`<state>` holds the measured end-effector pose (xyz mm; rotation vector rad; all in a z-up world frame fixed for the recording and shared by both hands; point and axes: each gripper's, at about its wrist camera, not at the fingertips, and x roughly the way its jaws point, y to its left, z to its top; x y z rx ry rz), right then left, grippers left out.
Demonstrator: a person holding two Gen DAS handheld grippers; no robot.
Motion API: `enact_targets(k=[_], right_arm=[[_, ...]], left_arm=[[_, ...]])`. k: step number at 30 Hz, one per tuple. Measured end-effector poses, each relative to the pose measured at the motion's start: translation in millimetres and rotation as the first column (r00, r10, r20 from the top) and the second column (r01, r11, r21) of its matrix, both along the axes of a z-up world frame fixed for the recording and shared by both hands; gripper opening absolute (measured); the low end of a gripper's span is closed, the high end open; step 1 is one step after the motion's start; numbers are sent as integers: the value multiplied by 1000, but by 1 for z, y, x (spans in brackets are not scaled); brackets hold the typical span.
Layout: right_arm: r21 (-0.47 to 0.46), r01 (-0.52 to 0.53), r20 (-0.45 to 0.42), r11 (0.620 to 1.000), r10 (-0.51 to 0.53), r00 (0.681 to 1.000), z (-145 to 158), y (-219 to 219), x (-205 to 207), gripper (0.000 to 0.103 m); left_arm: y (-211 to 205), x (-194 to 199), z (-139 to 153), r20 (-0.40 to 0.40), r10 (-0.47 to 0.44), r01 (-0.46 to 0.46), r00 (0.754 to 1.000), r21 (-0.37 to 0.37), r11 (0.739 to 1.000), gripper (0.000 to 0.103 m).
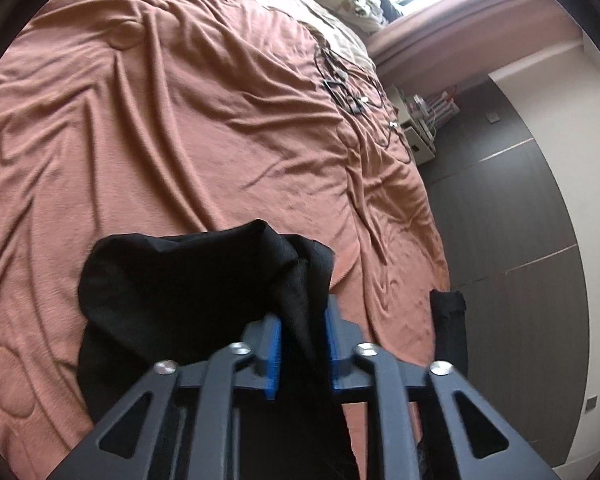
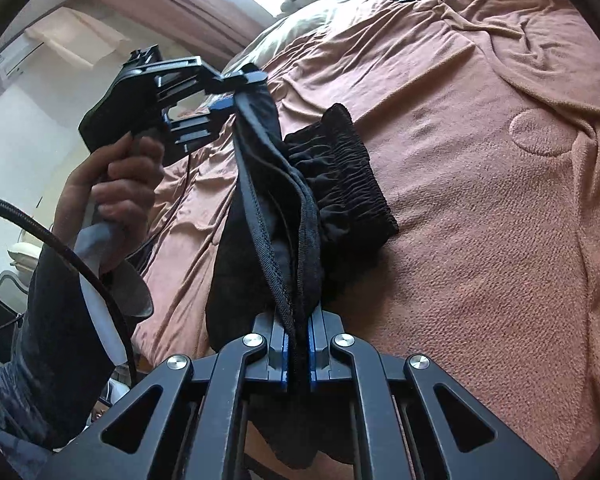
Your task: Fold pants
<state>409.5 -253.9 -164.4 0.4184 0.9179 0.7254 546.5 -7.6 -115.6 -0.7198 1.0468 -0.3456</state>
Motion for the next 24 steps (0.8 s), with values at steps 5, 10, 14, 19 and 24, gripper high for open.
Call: enact_targets(k=[5,10,14,19,24], right_arm=[[-5,16,-8,1000,-16,1000,-2,-3,-1,3],[-10,19,-11,1000,-19,1000,-1,-3,-5,3],[-5,30,-18,1000,-30,999,-1,-7,-8,3],[-15,53,-74,998,-54,996,-7,-14,-8,5],[-48,104,-67,993,-107,992,3,-22,-9,26]], left_arm=[[7,-7,2,31,19,-19,999,-11,1000,80],[30,-24,-13,-15,57,-56,998,1,998,80],[45,-44,-23,-32,73,-73,997,8,997,80],[66,-74,-35,-51,100,-101,994,-12,995,79],[78,-103,-48,-75,114,-117,991,-42,992,75]])
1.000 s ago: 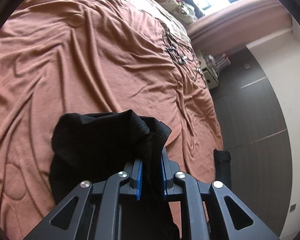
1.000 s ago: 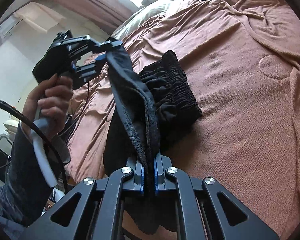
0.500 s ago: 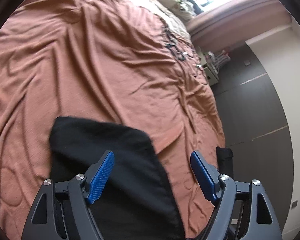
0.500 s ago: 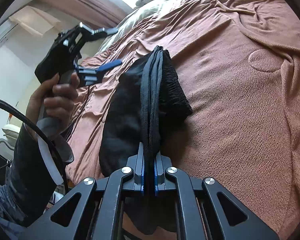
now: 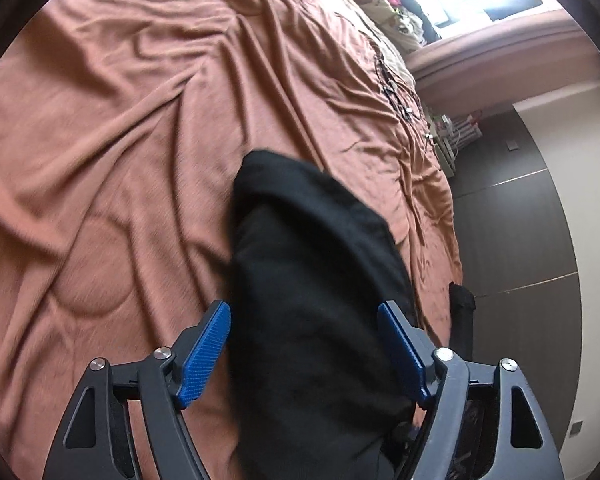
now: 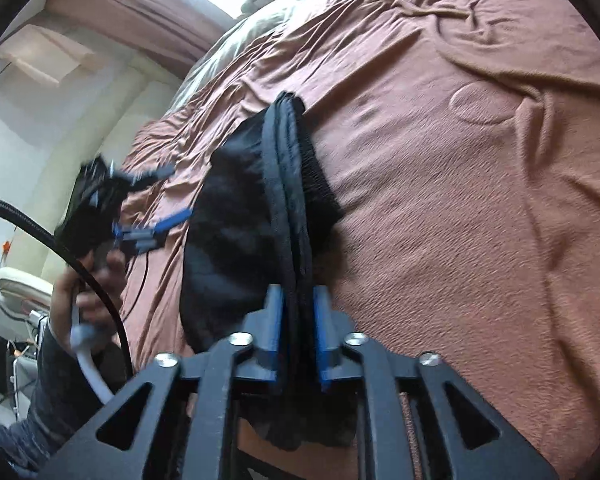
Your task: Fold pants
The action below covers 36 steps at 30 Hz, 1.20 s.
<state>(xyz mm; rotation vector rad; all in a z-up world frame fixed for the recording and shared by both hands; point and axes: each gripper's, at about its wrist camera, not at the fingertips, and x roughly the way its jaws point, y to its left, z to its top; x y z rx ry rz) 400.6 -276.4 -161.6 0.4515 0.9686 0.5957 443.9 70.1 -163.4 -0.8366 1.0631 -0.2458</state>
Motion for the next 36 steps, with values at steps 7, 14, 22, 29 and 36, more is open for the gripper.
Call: enact_targets(k=[7,14,22,29,36], right_arm=[[-15,8,64,1000,-7,998,23,0,7,50],[-76,-24,85,997,31,996,25,16,31,50],[-98,-57,67,994,63,996,15,32,54,50],[-85,-68,66,994,74,995,11,40,71,50],[-71,-76,21,995,78,997,-3,49,83,33]], left_arm=[[-5,-29,-11,-27,-5,4,1000,-38,999,66],[-14,-54,-19,-49,-11,7,999,-76,997,58],[-20,-74,-25,-66,3,-10,998,-95,995,53],[-24,-86,-31,-94,37,-45,995,-85,995,52],[-32,-79,-37,-127,30,-40,991,-78,996,18]])
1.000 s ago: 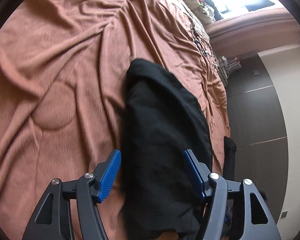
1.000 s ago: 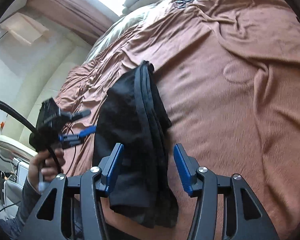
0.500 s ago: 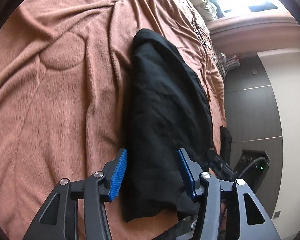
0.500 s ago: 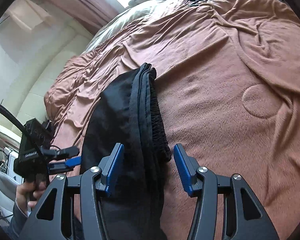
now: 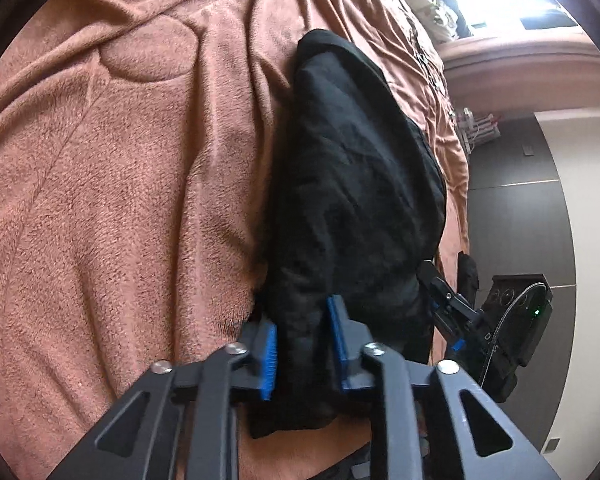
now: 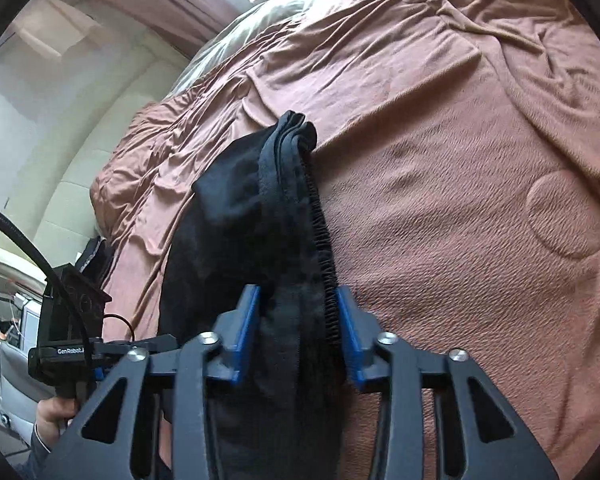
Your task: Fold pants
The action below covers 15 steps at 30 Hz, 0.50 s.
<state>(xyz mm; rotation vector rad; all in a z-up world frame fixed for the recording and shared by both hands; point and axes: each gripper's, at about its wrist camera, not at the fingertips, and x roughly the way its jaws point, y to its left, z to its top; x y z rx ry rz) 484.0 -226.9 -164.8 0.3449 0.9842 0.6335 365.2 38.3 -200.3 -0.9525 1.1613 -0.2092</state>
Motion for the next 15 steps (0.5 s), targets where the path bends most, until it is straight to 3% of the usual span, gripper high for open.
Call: enact_targets(k=[2,5,15], right_arm=[[11,-2,-5,1000,2,1000,0,0,0,22],[20,-9,-10,1000,9,1000,4,0,-2,16],[23,-25,-39,999,26,999,5,13,-18,14]], left_arm=[[-2,3,5,7,-4,4,1000,0,1000,13],[-1,3,9,11,-4,4,1000,-9,1000,11],[18,-21,22,21,-4,4,1000,16,1000,10]])
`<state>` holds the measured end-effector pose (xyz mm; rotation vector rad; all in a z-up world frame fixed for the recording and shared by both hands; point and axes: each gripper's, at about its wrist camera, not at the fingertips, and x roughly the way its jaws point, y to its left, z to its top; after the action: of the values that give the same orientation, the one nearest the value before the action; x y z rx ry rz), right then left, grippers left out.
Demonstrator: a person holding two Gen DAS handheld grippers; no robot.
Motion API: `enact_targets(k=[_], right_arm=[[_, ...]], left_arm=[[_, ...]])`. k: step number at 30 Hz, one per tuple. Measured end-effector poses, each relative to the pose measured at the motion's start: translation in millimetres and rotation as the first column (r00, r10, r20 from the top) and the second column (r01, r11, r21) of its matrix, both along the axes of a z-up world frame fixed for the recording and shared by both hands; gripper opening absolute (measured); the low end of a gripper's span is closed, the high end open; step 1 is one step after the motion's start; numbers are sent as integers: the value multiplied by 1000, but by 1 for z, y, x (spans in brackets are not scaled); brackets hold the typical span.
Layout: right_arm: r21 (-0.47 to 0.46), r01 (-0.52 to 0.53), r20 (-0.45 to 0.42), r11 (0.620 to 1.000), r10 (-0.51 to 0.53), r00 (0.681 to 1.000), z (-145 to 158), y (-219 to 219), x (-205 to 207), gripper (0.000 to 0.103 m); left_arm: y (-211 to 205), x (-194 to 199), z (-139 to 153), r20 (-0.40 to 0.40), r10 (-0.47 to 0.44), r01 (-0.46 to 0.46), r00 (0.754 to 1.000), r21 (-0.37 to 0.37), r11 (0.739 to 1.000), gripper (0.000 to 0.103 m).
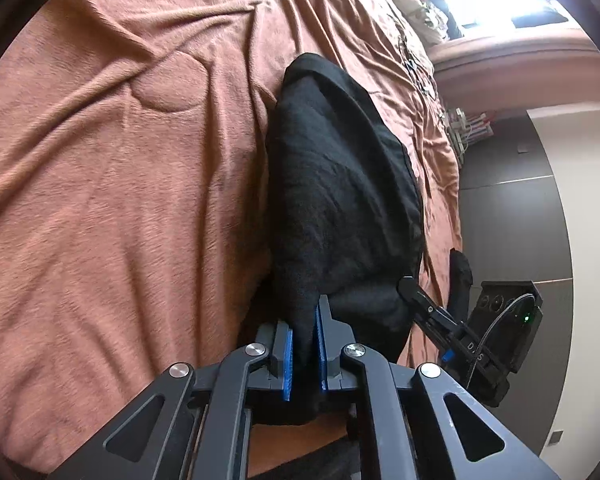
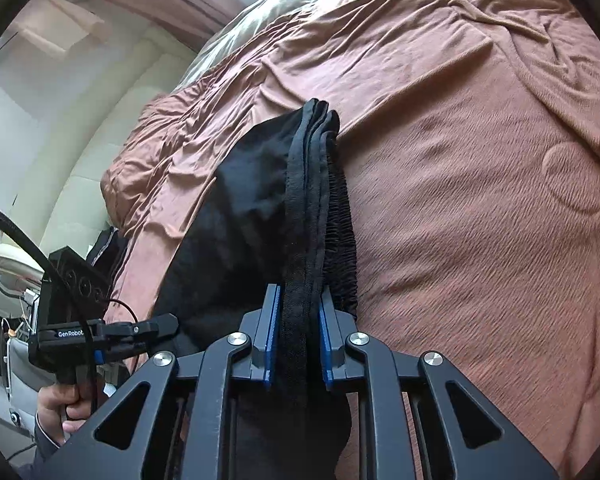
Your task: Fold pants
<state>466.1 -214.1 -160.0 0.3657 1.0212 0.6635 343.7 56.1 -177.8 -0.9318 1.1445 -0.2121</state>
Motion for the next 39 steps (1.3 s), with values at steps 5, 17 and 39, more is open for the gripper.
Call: enact_targets(k=[5,17,39], right_arm=[[7,-12,-18,1000,12,1000,1,12,-9,14],[21,-45,-35,999,45,998,-6,43,-35,14],[123,14,-50,992,-8,999,-14,27,-23,56]], left_arm=[[12,-15,3,-6,-1,1,1000,18,1000,10],[37,-47,5,-10,0,0,1000,42,999,10],[62,-24,9,24,-33,30,999,101,994,63]])
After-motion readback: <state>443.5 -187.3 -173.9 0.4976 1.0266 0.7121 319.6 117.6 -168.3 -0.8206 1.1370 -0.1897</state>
